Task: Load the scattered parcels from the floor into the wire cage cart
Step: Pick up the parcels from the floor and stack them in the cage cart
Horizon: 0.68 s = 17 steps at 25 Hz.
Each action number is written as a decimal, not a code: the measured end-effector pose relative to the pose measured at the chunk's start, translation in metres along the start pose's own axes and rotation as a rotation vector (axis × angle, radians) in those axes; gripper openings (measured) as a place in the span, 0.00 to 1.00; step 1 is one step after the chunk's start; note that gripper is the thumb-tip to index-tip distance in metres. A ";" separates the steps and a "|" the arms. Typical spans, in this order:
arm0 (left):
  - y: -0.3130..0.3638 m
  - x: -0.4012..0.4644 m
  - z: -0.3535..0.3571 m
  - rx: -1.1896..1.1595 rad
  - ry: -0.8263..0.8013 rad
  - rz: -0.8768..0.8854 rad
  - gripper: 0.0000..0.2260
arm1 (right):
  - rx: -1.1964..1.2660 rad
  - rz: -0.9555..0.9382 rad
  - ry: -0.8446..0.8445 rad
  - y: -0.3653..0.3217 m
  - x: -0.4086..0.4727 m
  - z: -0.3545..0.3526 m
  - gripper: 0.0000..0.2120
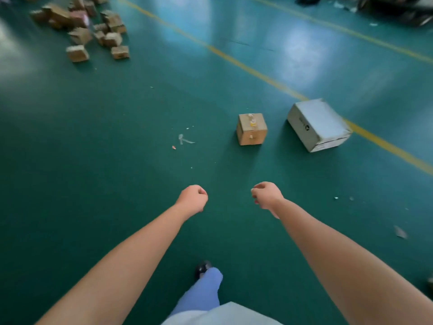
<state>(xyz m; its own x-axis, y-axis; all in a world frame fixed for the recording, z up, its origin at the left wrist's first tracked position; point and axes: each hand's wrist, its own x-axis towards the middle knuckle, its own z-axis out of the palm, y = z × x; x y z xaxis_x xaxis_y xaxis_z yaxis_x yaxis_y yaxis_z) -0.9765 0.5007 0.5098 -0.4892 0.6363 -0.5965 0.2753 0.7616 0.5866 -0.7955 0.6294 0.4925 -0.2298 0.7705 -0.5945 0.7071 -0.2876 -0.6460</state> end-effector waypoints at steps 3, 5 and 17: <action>0.059 0.063 -0.007 0.069 -0.076 0.058 0.10 | 0.061 0.055 0.054 -0.027 0.046 -0.036 0.13; 0.102 0.099 -0.012 0.110 -0.091 0.091 0.10 | 0.115 0.081 0.089 -0.039 0.074 -0.059 0.14; 0.370 0.320 0.041 0.296 -0.161 0.072 0.10 | 0.218 0.220 0.083 -0.102 0.338 -0.233 0.14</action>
<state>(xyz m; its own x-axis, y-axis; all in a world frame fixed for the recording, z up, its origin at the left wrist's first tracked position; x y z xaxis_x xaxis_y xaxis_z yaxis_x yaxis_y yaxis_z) -0.9978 0.9909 0.5133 -0.3299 0.6826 -0.6521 0.5442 0.7019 0.4595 -0.7897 1.0520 0.4689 -0.0254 0.7177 -0.6959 0.5721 -0.5604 -0.5989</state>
